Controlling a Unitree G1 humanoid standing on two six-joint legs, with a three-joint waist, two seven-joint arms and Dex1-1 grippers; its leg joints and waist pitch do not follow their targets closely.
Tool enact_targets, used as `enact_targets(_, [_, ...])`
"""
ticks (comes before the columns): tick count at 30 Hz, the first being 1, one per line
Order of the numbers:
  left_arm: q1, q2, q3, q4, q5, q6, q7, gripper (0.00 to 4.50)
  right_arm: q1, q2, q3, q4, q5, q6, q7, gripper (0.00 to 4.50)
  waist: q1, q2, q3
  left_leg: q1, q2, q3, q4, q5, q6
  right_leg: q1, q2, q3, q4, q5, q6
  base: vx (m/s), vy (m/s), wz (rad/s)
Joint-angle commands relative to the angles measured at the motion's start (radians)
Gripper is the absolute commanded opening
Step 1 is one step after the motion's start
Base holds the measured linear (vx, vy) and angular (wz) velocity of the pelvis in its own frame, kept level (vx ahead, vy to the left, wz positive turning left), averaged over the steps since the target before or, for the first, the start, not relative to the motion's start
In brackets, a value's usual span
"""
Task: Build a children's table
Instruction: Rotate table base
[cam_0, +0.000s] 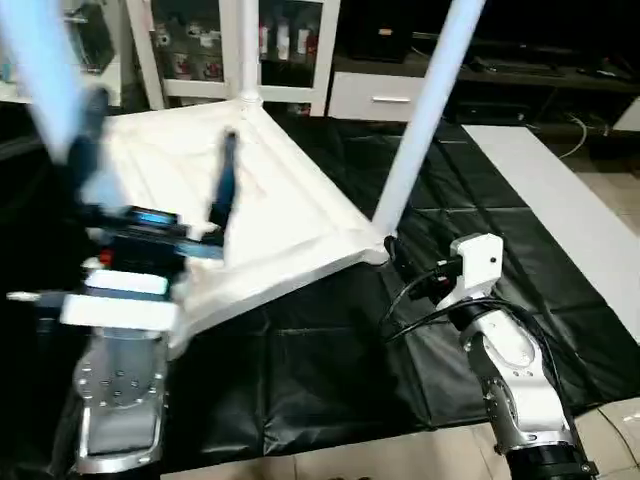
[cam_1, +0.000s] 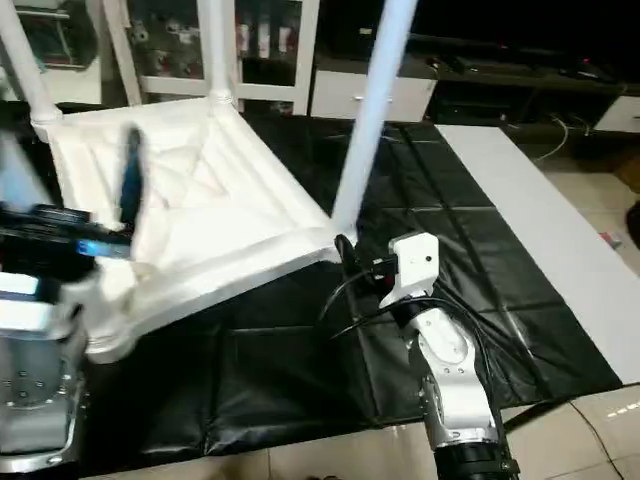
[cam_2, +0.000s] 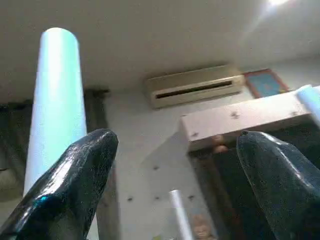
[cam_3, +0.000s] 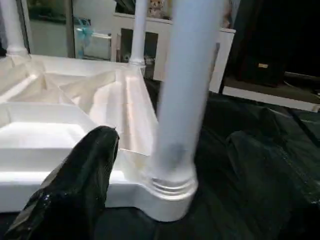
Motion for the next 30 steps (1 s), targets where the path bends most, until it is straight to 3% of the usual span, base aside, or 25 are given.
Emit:
enact_targets(1, [-0.023, -0.003, 0.009, -0.030, 0.019, 0.010, 0.021, 4.43, -0.013, -0.013, -0.015, 0.004, 0.011, -0.013, 0.009, 3.82, 0.001, 0.003, -0.054, 0.009, 0.057, -0.027, -0.081, -0.282, 0.030, 0.033, -0.049, 0.045, -0.061, -0.287, -0.127, 0.000, 0.000, 0.00])
enact_targets(2, [-0.034, -0.003, 0.014, -0.045, 0.036, 0.016, 0.026, 4.43, -0.014, -0.017, -0.015, 0.001, 0.012, -0.011, 0.014, 3.82, 0.001, -0.004, -0.053, 0.009, 0.058, -0.027, -0.081, -0.283, 0.031, 0.033, -0.050, 0.045, -0.062, -0.302, -0.122, 0.000, 0.000, 0.00])
enact_targets(5, [-0.044, 0.011, 0.008, -0.062, 0.052, 0.020, 0.015, 4.43, -0.013, -0.020, -0.015, -0.001, 0.013, -0.014, 0.020, 3.82, 0.002, -0.001, -0.052, 0.011, 0.059, -0.030, -0.082, -0.290, 0.023, 0.032, -0.051, 0.045, -0.062, -0.309, -0.115, 0.000, 0.000, 0.00])
enact_targets(10, [-0.030, 0.021, 0.010, -0.069, 0.039, 0.035, 0.022, 4.43, -0.013, -0.021, -0.016, -0.001, 0.014, -0.016, 0.023, 3.82, 0.002, -0.006, -0.054, 0.011, 0.057, -0.028, -0.081, -0.292, 0.017, 0.032, -0.050, 0.046, -0.060, -0.290, -0.115, 0.000, 0.000, 0.00])
enact_targets(18, [-0.028, -0.028, 0.087, -0.110, 0.028, 0.126, 0.110, 4.43, -0.011, -0.018, -0.013, -0.008, 0.012, -0.011, 0.032, 3.82, 0.001, -0.015, -0.054, 0.011, 0.056, -0.029, -0.079, -0.306, 0.014, 0.031, -0.049, 0.044, -0.063, -0.315, -0.104, 0.000, 0.000, 0.00])
enact_targets(24, [0.002, -0.023, 0.043, -0.071, -0.082, 0.173, 0.067, 4.43, -0.009, -0.020, -0.012, -0.010, 0.012, -0.010, 0.034, 3.82, 0.004, -0.014, -0.056, 0.010, 0.055, -0.030, -0.080, -0.304, 0.012, 0.028, -0.046, 0.044, -0.062, -0.305, -0.101, 0.000, 0.000, 0.00])
enact_targets(29, [0.093, -0.036, -0.010, 0.005, -0.385, 0.281, -0.072, 4.43, 0.003, -0.008, -0.008, -0.019, 0.009, -0.013, 0.025, 3.82, 0.007, -0.006, -0.054, 0.011, 0.054, -0.030, -0.084, -0.349, -0.009, 0.025, -0.044, 0.044, -0.066, -0.337, -0.100, 0.000, 0.000, 0.00])
enact_targets(30, [0.096, -0.037, -0.009, 0.006, -0.397, 0.287, -0.078, 4.43, 0.004, -0.008, -0.007, -0.020, 0.008, -0.013, 0.024, 3.82, 0.009, -0.005, -0.052, 0.013, 0.052, -0.029, -0.083, -0.370, -0.017, 0.022, -0.044, 0.044, -0.069, -0.356, -0.096, 0.000, 0.000, 0.00])
